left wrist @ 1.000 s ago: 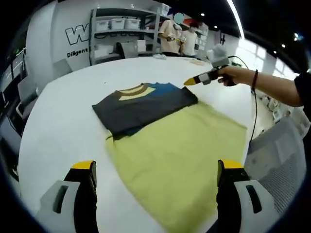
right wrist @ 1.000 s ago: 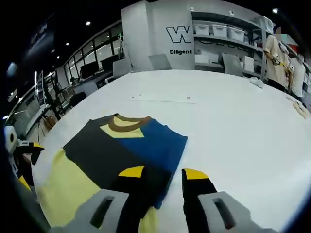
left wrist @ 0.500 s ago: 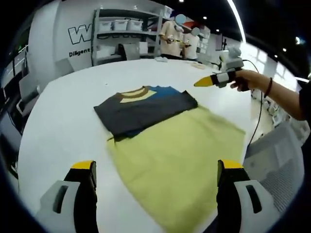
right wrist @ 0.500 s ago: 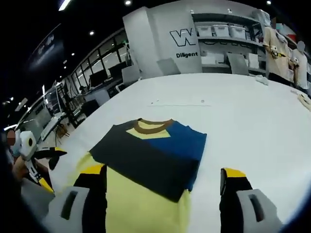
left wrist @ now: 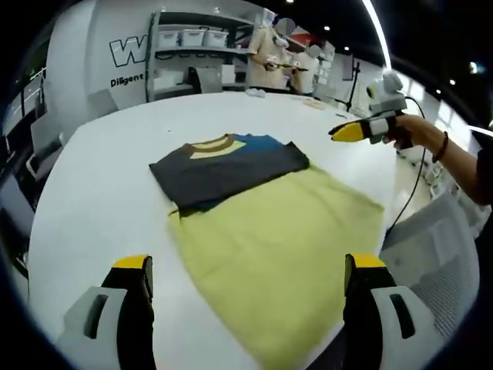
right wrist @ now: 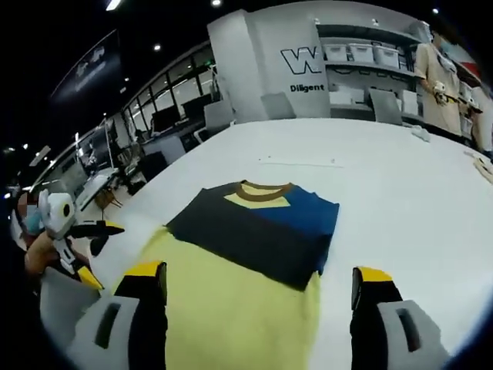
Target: Fold the garment on the visible template until the final outline fits inside the template.
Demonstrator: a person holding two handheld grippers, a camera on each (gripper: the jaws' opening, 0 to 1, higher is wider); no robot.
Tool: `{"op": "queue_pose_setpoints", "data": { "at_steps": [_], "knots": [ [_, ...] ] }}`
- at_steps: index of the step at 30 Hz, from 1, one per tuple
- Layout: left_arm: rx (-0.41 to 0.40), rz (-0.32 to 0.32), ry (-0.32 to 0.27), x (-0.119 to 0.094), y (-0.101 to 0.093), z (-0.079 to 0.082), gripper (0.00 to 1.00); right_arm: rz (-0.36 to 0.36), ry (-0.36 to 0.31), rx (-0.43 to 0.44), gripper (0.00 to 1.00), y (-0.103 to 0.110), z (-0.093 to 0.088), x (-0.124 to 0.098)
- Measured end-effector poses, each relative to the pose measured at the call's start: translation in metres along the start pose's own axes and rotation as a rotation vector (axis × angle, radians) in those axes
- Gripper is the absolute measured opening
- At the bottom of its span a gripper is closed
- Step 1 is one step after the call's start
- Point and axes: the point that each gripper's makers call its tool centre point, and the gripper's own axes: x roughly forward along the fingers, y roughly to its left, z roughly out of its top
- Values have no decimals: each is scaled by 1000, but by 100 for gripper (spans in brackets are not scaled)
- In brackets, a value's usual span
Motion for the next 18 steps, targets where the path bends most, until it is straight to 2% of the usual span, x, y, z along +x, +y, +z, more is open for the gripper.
{"op": "queue_pose_setpoints", "data": {
  "at_steps": [5, 10, 13, 18],
  "knots": [
    [-8, -4, 1, -4, -4, -3, 99, 12, 22, -24, 99, 9, -18, -13],
    [-13, -3, 5, -8, -7, -6, 99, 16, 38, -9, 99, 14, -37, -26],
    [-23, 2, 35, -11, -7, -17, 99, 11, 44, 0, 99, 16, -47, -31],
    [-45, 7, 84, -15, -7, -36, 91, 16, 59, 28, 97, 22, -66, -41]
  ]
}}
